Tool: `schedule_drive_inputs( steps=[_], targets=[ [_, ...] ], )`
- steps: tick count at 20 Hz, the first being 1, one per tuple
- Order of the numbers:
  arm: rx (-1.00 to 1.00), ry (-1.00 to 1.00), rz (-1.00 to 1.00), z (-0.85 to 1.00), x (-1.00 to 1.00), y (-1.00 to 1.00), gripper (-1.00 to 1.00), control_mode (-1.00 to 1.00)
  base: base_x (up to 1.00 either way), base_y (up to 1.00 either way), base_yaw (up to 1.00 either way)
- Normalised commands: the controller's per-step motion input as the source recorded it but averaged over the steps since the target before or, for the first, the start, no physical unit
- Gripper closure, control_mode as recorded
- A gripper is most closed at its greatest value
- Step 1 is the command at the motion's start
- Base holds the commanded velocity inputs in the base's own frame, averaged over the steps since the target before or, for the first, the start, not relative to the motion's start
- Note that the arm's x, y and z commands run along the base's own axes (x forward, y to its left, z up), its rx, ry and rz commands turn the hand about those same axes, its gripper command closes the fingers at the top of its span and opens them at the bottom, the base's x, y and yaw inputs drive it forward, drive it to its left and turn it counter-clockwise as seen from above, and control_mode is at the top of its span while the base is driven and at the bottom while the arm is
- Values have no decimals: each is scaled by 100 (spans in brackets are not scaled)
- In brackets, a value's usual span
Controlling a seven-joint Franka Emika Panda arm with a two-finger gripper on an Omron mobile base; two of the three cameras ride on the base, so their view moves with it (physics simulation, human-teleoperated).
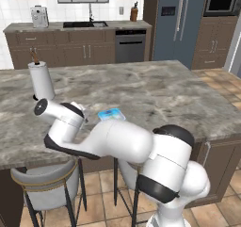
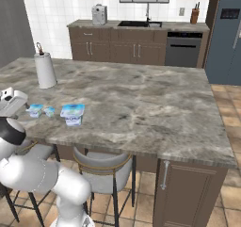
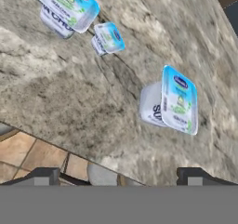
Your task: Stack the yogurt containers by placing the smaller containers on top of the larger containers.
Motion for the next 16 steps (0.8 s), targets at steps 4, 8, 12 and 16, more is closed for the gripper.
schedule_drive_inputs(
  steps=[4,8,12,16],
  targets=[
    [0,0,0,-11,21,21,-100,-100,0,0,0],
    [0,0,0,-10,26,19,-100,-100,0,0,0],
    [0,0,0,-11,24,18,-100,-100,0,0,0],
    [0,0,0,-13,22,18,-100,-100,0,0,0]
  ],
)
